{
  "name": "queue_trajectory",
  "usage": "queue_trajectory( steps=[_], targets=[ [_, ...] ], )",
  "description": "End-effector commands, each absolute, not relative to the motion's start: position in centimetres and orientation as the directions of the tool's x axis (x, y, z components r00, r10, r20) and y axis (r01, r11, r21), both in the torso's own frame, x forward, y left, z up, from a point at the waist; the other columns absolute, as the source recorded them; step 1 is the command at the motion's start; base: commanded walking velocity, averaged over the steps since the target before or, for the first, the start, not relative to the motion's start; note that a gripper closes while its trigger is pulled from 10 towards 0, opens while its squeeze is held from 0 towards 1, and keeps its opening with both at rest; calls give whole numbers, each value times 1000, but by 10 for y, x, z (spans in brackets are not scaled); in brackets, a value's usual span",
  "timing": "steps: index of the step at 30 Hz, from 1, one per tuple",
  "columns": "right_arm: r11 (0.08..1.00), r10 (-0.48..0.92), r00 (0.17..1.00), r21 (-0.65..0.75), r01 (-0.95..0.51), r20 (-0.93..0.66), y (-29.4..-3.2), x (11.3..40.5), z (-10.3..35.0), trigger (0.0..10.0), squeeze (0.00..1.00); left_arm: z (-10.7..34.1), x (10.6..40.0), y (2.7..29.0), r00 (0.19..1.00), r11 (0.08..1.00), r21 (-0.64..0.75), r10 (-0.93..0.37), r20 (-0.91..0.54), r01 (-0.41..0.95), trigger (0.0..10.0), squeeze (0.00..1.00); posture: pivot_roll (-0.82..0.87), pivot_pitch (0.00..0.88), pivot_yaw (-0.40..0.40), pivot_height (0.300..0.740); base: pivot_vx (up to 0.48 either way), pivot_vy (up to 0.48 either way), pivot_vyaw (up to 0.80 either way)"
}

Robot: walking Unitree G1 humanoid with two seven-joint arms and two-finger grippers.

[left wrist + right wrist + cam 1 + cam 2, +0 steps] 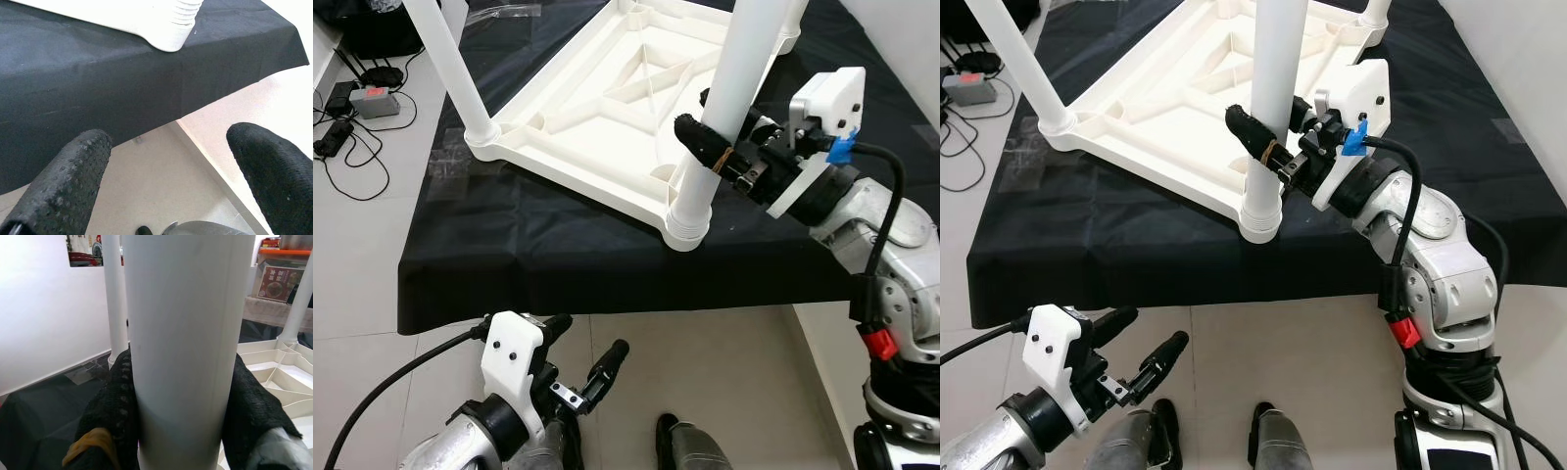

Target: Building children table

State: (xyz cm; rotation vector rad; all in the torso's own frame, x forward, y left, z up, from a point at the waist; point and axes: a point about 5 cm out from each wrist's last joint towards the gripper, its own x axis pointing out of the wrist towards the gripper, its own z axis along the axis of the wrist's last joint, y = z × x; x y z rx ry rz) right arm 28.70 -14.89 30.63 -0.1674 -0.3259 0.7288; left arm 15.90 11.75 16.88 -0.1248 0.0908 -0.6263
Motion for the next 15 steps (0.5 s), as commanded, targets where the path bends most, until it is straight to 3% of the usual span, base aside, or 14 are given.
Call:
queue_trajectory(
  steps=[1, 5, 6, 7, 9, 15],
  targets=[
    [771, 630, 776, -156, -617, 41, -149, 296, 265, 0, 0, 163, 157, 119, 810, 811, -139, -581, -78, 568, 10000, 0, -87, 293, -26, 740, 0, 0, 0],
    [863, 500, 865, -100, -495, 44, -150, 296, 254, 0, 0, 163, 157, 118, 811, 812, -138, -580, -76, 567, 10000, 0, -87, 293, -26, 740, 0, 0, 0],
    [948, 306, 952, -95, -304, 13, -154, 286, 234, 0, 0, 163, 157, 118, 813, 813, -138, -577, -74, 565, 10000, 0, -82, 293, -52, 740, 0, 0, 0],
    [948, 306, 952, -95, -304, 13, -154, 286, 234, 0, 0, 163, 157, 118, 813, 813, -138, -577, -74, 565, 10000, 0, -82, 293, -52, 740, 0, 0, 0],
    [993, 80, 996, -79, -83, -40, -153, 266, 209, 0, 0, 163, 158, 119, 817, 817, -135, -572, -70, 560, 10000, 0, -79, 297, -44, 740, 0, 0, 0],
    [993, 109, 993, -48, -111, -43, -130, 265, 204, 0, 0, 161, 161, 119, 826, 826, -117, -560, -65, 551, 10000, 0, -80, 286, -47, 740, 0, 0, 0]
  ],
)
